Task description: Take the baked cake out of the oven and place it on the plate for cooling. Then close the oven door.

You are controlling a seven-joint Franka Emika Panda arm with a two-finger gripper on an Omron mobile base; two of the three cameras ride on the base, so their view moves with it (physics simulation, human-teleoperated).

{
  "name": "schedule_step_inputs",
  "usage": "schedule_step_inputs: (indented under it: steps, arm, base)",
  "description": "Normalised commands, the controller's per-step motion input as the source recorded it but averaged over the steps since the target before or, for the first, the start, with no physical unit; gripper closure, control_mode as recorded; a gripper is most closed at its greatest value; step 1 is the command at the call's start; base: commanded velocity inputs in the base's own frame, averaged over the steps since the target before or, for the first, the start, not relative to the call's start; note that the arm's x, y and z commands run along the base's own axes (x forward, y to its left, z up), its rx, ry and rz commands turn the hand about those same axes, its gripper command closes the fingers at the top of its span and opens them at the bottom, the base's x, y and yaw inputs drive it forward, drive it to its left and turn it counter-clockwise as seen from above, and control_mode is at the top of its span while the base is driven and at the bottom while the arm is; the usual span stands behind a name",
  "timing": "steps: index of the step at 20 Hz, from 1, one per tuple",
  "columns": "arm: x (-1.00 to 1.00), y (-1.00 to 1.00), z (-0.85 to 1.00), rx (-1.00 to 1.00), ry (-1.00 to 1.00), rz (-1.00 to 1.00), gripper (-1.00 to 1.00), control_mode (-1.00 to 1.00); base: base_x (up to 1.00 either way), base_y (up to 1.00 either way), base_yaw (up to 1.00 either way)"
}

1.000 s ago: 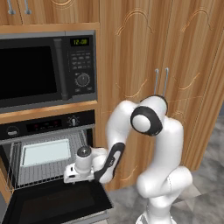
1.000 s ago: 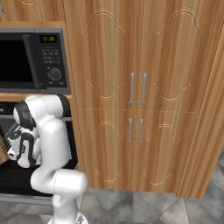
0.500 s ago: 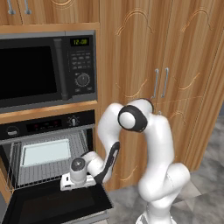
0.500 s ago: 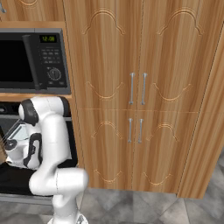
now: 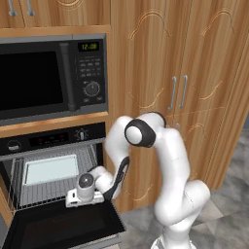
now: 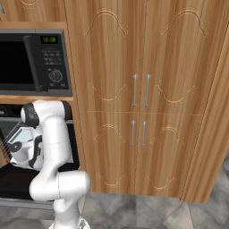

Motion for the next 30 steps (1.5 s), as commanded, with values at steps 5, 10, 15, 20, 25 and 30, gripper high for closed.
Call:
schedule_step_inputs:
  steps: [5,10,15,20,25,30]
  arm:
    - [0.46,0.30,-0.18,0.00,-0.01,0.00,-1.00,-1.00]
    - [0.36,0.32,-0.29,0.00,0.00,0.00,-1.00,-1.00]
    - [0.29,0.32,-0.33,0.00,0.00,0.00,-1.00,-1.00]
    - [0.36,0.18,-0.39,-0.01,0.00,0.00,-1.00,-1.00]
    - [0.41,0.15,-0.38,0.00,0.00,0.01,-1.00,-1.00]
    - [0.43,0.12,-0.32,0.00,-0.02,0.01,-1.00,-1.00]
  base:
    - [0.00,0.00,0.00]
    - [0.00,0.00,0.00]
    - [0.00,0.00,0.00]
    - [0.00,0.00,0.00]
    - [0.00,0.00,0.00]
    - [0.00,0.00,0.00]
